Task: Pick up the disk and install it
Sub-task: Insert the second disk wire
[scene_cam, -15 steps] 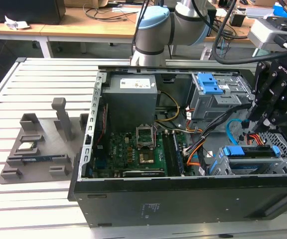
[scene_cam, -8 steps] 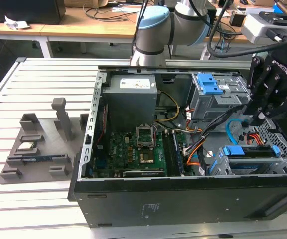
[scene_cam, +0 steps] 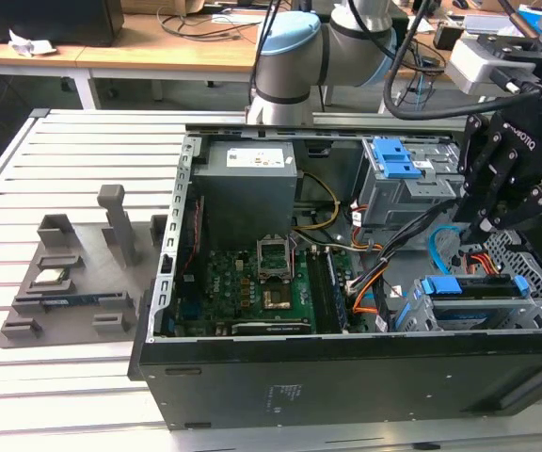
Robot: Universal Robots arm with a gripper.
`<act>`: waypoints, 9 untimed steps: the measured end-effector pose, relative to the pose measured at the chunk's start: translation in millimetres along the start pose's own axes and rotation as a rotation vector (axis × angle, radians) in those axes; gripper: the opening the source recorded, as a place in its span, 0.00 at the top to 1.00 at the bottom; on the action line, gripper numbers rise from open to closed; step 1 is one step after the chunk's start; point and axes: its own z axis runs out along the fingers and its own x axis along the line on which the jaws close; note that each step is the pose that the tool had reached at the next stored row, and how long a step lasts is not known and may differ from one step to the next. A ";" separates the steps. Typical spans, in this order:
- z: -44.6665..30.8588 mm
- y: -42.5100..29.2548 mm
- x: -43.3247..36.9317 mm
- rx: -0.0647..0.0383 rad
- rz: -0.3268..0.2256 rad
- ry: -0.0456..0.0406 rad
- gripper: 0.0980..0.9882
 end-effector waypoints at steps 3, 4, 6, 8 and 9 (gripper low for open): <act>3.2 2.1 0.8 0.000 -0.016 0.0008 0.70; 3.2 2.1 0.8 0.000 -0.016 0.0008 0.70; 3.3 2.2 0.8 0.000 -0.016 0.0007 0.70; 3.3 2.2 0.8 0.000 -0.016 0.0006 0.72; 3.3 2.2 0.8 0.000 -0.016 0.0006 0.87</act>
